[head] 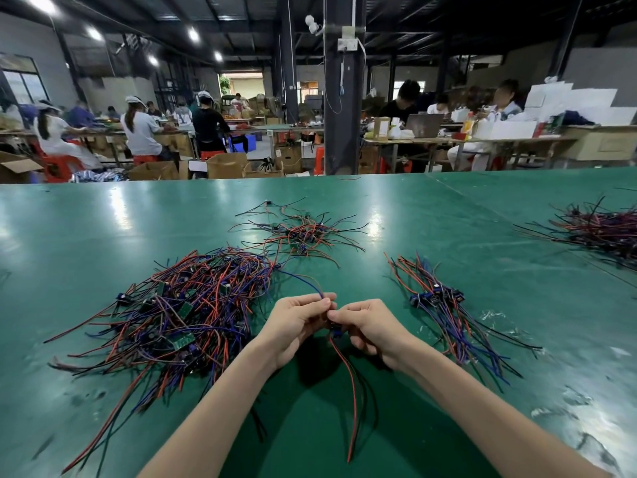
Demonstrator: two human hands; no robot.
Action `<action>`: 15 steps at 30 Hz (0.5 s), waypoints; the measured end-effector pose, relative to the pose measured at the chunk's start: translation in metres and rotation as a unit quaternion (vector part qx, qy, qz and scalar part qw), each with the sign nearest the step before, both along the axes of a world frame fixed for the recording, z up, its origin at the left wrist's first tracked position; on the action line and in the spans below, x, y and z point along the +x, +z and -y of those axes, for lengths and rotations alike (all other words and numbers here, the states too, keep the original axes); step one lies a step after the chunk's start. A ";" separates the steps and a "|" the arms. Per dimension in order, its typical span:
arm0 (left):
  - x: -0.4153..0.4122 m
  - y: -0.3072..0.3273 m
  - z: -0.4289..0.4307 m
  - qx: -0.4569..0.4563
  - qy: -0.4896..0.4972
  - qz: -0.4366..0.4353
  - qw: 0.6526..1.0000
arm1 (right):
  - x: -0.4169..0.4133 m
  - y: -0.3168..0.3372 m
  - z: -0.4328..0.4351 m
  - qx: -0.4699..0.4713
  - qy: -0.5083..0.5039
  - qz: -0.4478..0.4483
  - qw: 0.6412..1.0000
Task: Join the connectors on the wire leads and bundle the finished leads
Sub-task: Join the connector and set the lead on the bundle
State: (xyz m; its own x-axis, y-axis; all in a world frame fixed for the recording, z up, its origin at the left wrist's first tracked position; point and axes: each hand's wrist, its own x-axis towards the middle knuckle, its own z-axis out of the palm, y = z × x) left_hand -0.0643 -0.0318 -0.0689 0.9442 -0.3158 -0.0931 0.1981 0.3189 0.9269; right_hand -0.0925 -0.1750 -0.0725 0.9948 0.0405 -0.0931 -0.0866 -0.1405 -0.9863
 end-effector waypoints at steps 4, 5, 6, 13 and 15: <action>0.000 0.000 -0.001 0.018 0.005 0.006 1.000 | -0.002 0.003 -0.002 -0.008 0.016 0.012 1.000; 0.001 0.000 0.000 0.021 0.008 0.007 1.000 | -0.003 0.004 -0.002 -0.009 0.021 0.014 1.000; 0.001 -0.001 0.000 0.023 0.013 0.008 1.000 | -0.003 0.004 -0.003 -0.011 0.023 0.014 1.000; 0.005 -0.007 0.000 0.109 0.124 0.118 0.979 | -0.003 0.005 -0.008 -0.048 -0.016 0.040 0.998; 0.005 -0.007 0.000 0.124 0.131 0.136 0.974 | -0.001 0.004 -0.009 -0.049 -0.017 0.057 0.997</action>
State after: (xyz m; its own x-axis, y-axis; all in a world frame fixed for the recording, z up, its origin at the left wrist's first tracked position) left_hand -0.0593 -0.0320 -0.0762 0.9899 -0.0595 0.1288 -0.1236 0.0843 0.9887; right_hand -0.0938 -0.1661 -0.0688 0.9998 0.0030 0.0183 0.0184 -0.2353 -0.9717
